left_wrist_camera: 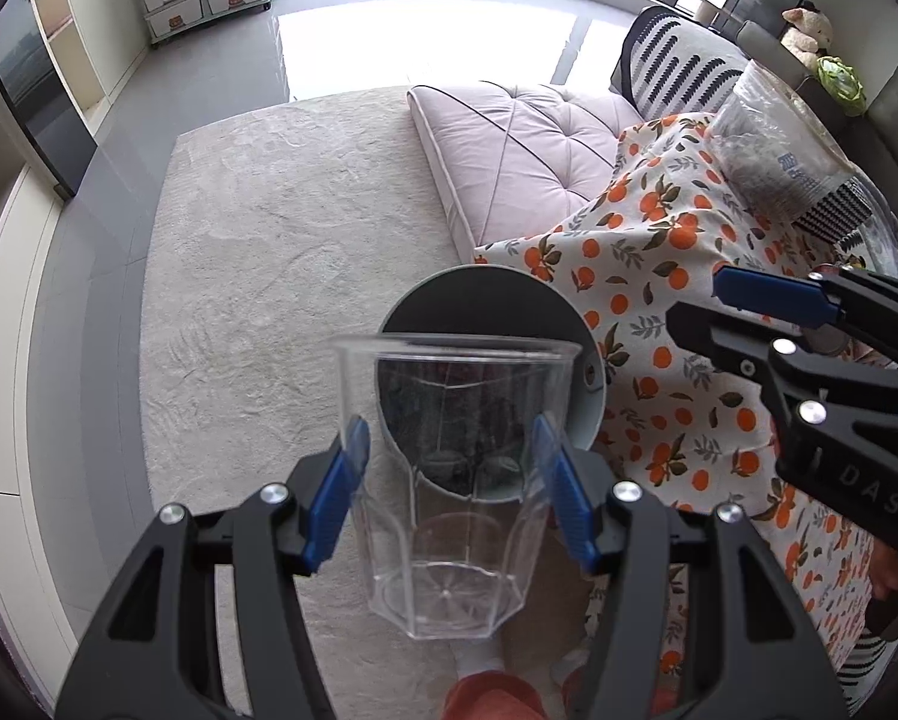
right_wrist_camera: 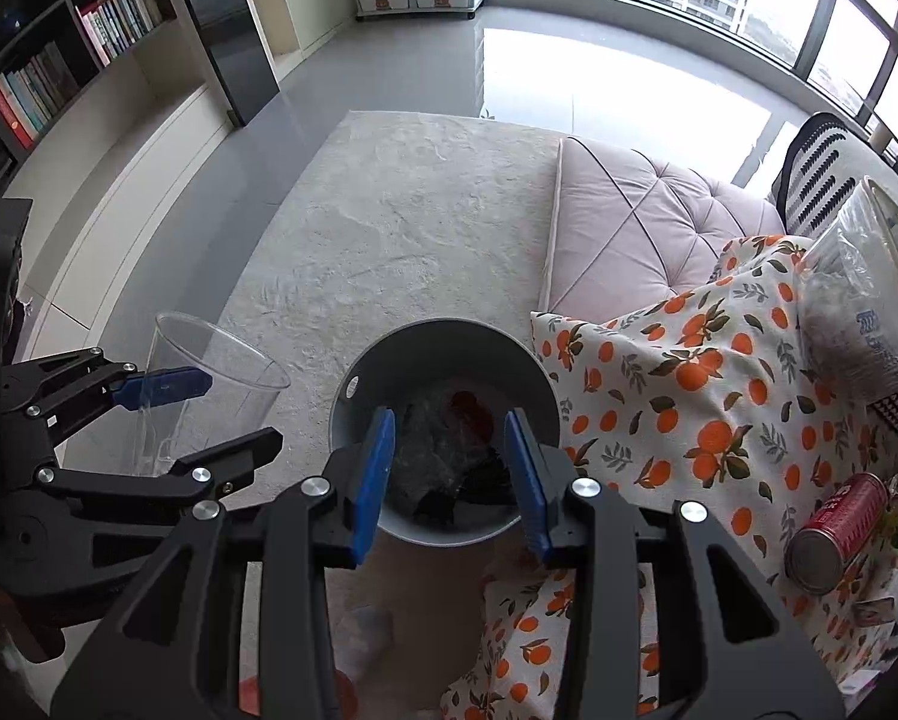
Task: Collect trash
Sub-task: 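Open the right tool to drop the bag while the left tool drops the clear cup into the bin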
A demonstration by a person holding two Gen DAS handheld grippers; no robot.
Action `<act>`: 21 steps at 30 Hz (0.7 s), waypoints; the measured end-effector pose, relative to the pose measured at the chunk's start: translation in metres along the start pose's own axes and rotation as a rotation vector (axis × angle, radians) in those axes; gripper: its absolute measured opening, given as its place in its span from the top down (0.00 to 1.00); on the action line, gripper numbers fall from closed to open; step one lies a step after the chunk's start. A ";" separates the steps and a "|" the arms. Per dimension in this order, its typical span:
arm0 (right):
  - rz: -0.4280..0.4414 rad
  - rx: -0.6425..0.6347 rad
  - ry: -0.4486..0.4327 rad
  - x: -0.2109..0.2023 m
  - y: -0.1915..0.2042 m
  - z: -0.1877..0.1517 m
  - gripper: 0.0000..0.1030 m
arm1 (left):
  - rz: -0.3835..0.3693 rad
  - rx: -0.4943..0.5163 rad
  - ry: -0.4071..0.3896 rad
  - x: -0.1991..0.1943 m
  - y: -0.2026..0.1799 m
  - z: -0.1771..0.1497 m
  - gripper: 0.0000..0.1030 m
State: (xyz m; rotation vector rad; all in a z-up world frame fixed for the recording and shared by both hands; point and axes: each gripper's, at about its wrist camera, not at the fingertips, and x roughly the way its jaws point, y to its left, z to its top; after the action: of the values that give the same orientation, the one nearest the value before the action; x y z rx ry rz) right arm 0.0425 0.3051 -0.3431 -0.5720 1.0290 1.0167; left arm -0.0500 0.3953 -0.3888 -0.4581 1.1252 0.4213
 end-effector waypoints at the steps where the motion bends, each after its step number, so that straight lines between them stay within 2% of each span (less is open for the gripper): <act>1: -0.003 0.004 -0.001 -0.001 -0.003 0.000 0.64 | -0.003 0.002 -0.003 0.002 -0.003 0.001 0.43; 7: -0.015 0.029 -0.002 -0.001 -0.020 -0.008 0.64 | -0.008 0.028 -0.025 0.020 -0.018 0.014 0.43; 14: -0.019 0.059 0.010 -0.004 -0.032 -0.019 0.64 | 0.019 0.058 0.015 0.041 -0.027 0.029 0.41; 17: -0.021 0.075 0.009 -0.006 -0.038 -0.022 0.64 | 0.037 0.074 0.025 0.043 -0.032 0.027 0.31; 21: -0.029 0.101 0.003 -0.012 -0.048 -0.026 0.64 | 0.041 0.095 0.039 0.041 -0.042 0.023 0.30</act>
State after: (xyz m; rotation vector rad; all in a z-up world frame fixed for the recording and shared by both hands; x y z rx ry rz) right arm 0.0727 0.2578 -0.3468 -0.5041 1.0654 0.9335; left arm 0.0047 0.3765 -0.4127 -0.3615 1.1891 0.3944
